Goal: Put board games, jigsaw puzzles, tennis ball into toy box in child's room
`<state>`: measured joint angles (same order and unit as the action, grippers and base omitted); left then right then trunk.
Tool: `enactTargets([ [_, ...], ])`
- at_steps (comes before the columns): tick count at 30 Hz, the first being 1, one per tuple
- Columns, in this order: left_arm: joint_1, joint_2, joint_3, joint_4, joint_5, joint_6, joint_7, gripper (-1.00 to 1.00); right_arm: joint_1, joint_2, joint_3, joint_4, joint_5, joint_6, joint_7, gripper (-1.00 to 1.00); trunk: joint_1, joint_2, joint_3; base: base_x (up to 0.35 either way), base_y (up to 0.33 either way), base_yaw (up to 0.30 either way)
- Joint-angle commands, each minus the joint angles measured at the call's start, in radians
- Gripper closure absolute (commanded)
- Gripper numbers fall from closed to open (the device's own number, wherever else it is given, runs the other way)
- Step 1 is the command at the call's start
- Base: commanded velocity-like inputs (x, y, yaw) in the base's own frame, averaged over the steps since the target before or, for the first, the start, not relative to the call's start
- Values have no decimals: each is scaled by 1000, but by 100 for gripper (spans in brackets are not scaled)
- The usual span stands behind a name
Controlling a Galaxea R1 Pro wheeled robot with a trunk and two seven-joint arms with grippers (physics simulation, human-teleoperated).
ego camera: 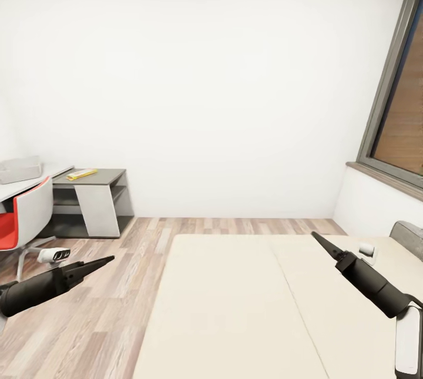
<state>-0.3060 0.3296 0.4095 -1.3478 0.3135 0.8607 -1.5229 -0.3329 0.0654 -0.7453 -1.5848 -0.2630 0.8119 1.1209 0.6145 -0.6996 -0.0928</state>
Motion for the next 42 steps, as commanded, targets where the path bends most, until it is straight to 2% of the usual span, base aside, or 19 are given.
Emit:
enactTargets([
  [1, -1, 0, 0, -1, -1, 11, -4, -100, -1, 1, -2, 0, -2, 6, 2, -100, 0, -1, -2, 0, -302, 0],
  [42, -1, 0, 0, -1, -1, 11, -5, -100, -1, 1, -2, 0, -2, 6, 2, -100, 0, -1, -2, 0, -303, 0],
])
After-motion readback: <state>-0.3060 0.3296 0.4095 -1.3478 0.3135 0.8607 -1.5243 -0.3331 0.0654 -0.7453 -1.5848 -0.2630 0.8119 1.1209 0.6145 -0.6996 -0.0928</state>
